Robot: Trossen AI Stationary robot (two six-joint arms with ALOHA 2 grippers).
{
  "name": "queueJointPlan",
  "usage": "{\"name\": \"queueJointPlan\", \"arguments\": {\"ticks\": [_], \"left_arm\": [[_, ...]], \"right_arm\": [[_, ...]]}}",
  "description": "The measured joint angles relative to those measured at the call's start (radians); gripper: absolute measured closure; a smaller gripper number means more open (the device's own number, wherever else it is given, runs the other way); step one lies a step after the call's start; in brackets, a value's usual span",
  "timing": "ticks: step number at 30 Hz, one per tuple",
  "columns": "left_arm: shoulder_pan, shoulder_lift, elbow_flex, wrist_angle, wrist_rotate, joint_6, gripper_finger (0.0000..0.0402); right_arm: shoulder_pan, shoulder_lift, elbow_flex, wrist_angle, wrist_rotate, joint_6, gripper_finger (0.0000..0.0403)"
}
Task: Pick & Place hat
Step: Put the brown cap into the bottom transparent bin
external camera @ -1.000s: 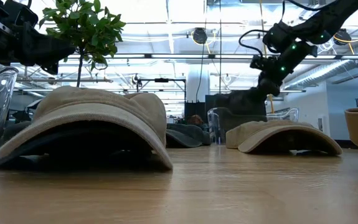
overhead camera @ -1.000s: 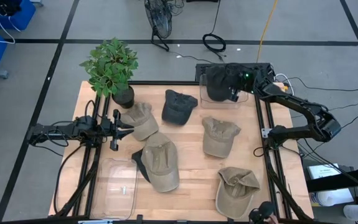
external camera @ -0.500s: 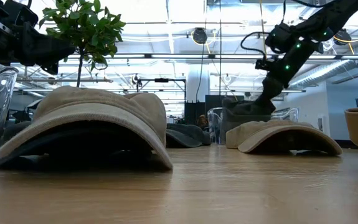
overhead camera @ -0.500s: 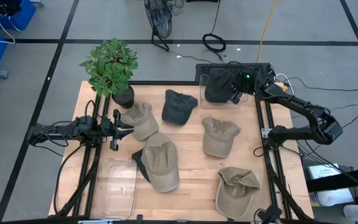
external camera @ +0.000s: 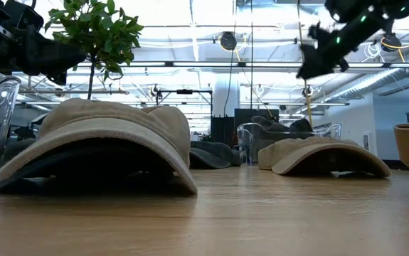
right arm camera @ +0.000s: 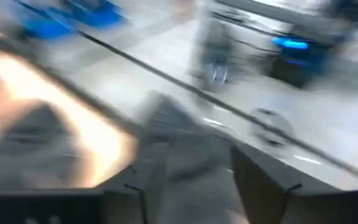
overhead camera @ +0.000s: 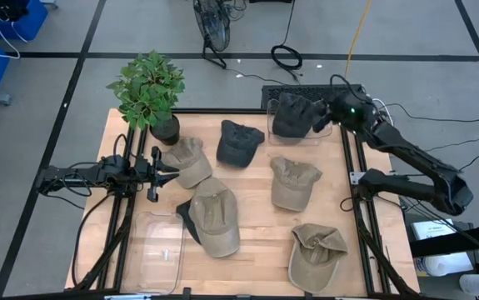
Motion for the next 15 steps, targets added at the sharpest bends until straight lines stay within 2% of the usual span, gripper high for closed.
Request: {"name": "queueJointPlan", "arguments": {"ticks": [3,5,6,10,15], "left_arm": [[0.000,0.000,0.000,0.000,0.000,0.000,0.0327],[0.000,0.000,0.000,0.000,0.000,0.000,0.0327],[0.000,0.000,0.000,0.000,0.000,0.000,0.0327],[0.000,0.000,0.000,0.000,0.000,0.000,0.0327],[0.000,0.000,0.000,0.000,0.000,0.000,0.0327]], "right_arm": [[0.110,-0.034,0.000,0.044,-0.095,0.061,0.0331],[0.206,-0.039,0.000,0.086,-0.103,0.088,0.0379],[0.254,-0.036,0.000,0.106,-0.082,0.103,0.0390],[0.454,0.005,0.000,0.143,0.087,0.162,0.0392],[0.688,0.100,0.033,0.153,0.202,0.213,0.0401]]}}
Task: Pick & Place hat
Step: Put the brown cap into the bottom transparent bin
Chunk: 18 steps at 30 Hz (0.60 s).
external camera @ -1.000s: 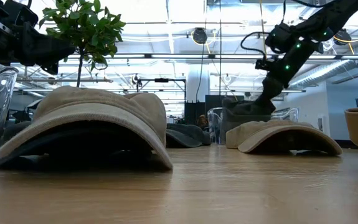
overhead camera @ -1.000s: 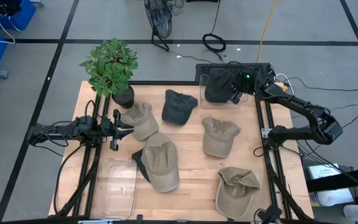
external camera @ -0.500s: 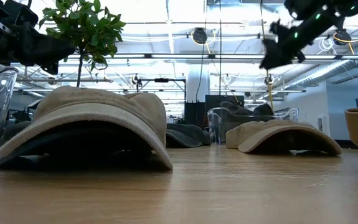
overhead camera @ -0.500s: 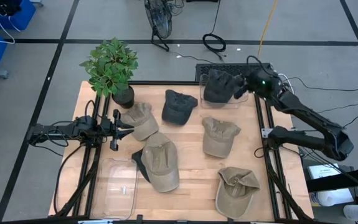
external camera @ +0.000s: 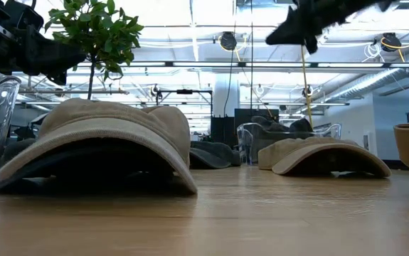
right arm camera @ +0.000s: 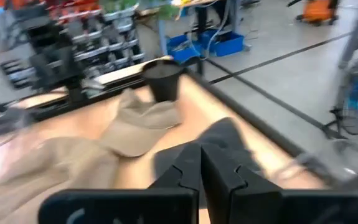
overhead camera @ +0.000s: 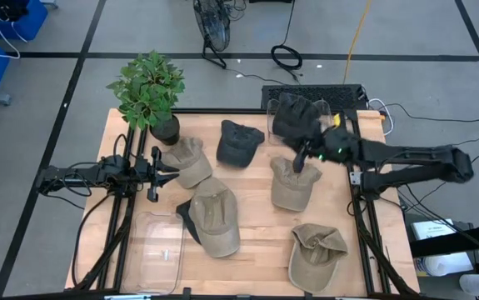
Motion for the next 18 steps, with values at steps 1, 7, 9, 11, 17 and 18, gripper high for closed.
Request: {"name": "queueJointPlan", "arguments": {"ticks": [1,7,9,11,17,18], "left_arm": [[0.000,0.000,0.000,0.000,0.000,0.000,0.0327],[0.000,0.000,0.000,0.019,0.000,-0.002,0.0327],[0.000,0.000,0.000,0.043,0.000,-0.004,0.0327],[0.000,0.000,0.000,0.077,0.002,-0.018,0.0327],[-0.001,0.000,0.000,0.161,0.041,-0.181,0.0327],[-0.001,0.000,0.000,0.171,0.034,-0.181,0.0327]], "right_arm": [[0.044,0.026,0.018,-0.003,0.035,0.015,0.0401],[0.236,0.188,0.189,-0.129,0.188,0.113,0.0402],[0.273,0.233,0.246,-0.217,0.214,0.183,0.0402],[0.301,0.271,0.294,-0.299,0.215,0.270,0.0402],[0.379,0.337,0.327,-0.394,0.211,0.527,0.0403],[0.391,0.342,0.327,-0.407,0.211,0.561,0.0403]]}}
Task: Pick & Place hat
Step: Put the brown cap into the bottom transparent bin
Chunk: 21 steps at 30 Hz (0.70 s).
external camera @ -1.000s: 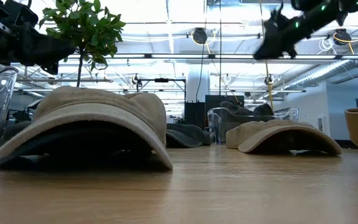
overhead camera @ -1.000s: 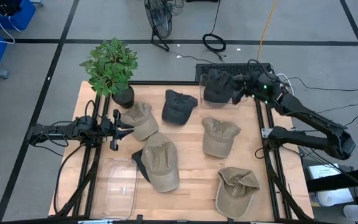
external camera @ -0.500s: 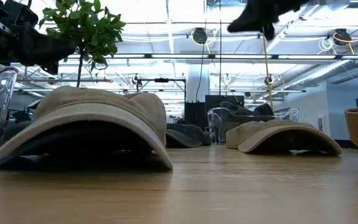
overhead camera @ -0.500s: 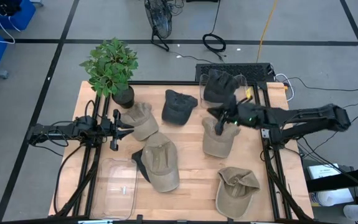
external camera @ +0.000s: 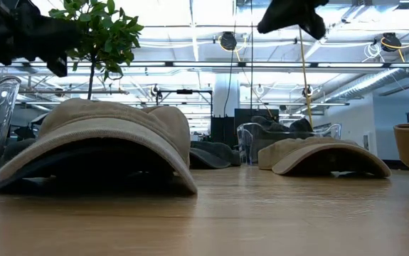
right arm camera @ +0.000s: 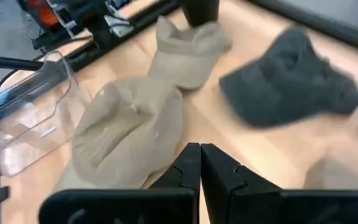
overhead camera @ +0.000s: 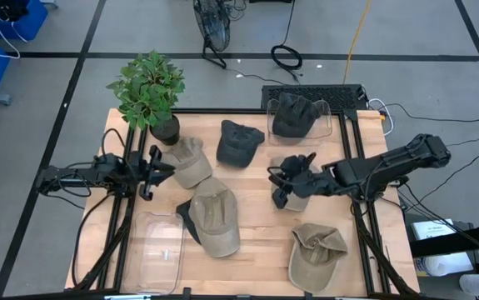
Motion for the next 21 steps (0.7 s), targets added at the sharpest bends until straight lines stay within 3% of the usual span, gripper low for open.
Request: {"name": "queueJointPlan", "arguments": {"ticks": [5,10,18,21], "left_arm": [[-0.005,0.008,0.015,0.043,0.004,-0.049,0.0332],[-0.034,0.099,0.114,-0.066,-0.008,-0.064,0.0388],[-0.129,0.497,0.436,-0.414,-0.173,-0.192,0.0399],[-0.159,0.673,0.552,-0.466,-0.229,-0.218,0.0399]], "right_arm": [[0.055,0.007,0.000,-0.110,0.000,0.140,0.0403],[0.098,-0.019,-0.013,-0.229,0.005,0.202,0.0403],[0.129,-0.150,-0.192,-0.212,0.022,0.203,0.0403],[0.129,-0.232,-0.285,-0.175,-0.012,0.201,0.0403]]}}
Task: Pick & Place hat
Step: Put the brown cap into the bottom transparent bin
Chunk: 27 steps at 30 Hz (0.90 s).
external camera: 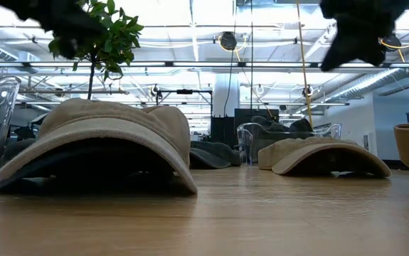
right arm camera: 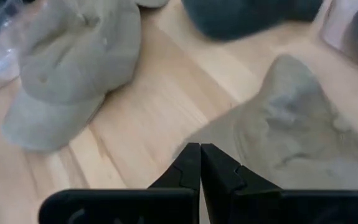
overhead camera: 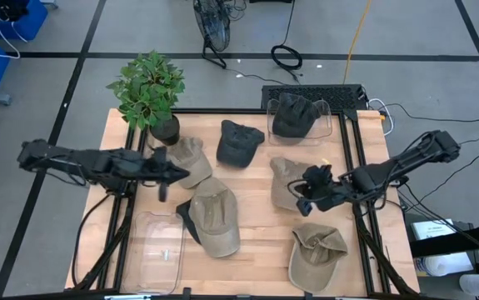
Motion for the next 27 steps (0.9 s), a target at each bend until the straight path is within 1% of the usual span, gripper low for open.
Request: {"name": "queueJointPlan", "arguments": {"ticks": [3,6,9,12,14,16,20,22,24,27], "left_arm": [[-0.019,0.157,0.107,-0.015,-0.063,-0.021,0.0400],[-0.023,0.298,0.205,-0.035,-0.117,-0.083,0.0400],[-0.024,0.420,0.291,-0.058,-0.151,-0.141,0.0400],[-0.043,0.519,0.379,-0.118,-0.204,-0.208,0.0400],[-0.069,0.578,0.454,-0.205,-0.243,-0.258,0.0400],[-0.097,0.635,0.540,-0.338,-0.272,-0.324,0.0400],[-0.136,0.737,0.708,-0.653,-0.291,-0.496,0.0400],[-0.139,0.768,0.761,-0.762,-0.290,-0.571,0.0396],[-0.134,0.787,0.785,-0.828,-0.277,-0.601,0.0384],[-0.123,0.795,0.787,-0.828,-0.233,-0.569,0.0359]], "right_arm": [[0.000,-0.091,-0.091,0.041,-0.026,-0.001,0.0403],[0.000,-0.184,-0.179,0.074,-0.063,-0.003,0.0403],[0.000,-0.272,-0.245,0.092,-0.098,-0.024,0.0403],[0.000,-0.345,-0.293,0.112,-0.112,-0.055,0.0403],[0.000,-0.383,-0.311,0.115,-0.122,-0.088,0.0403],[0.000,-0.411,-0.324,0.120,-0.124,-0.126,0.0403],[0.000,-0.447,-0.332,0.130,-0.124,-0.209,0.0403],[0.000,-0.455,-0.332,0.129,-0.124,-0.235,0.0403],[0.000,-0.457,-0.332,0.129,-0.124,-0.254,0.0403],[0.000,-0.457,-0.332,0.129,-0.124,-0.252,0.0403]]}}
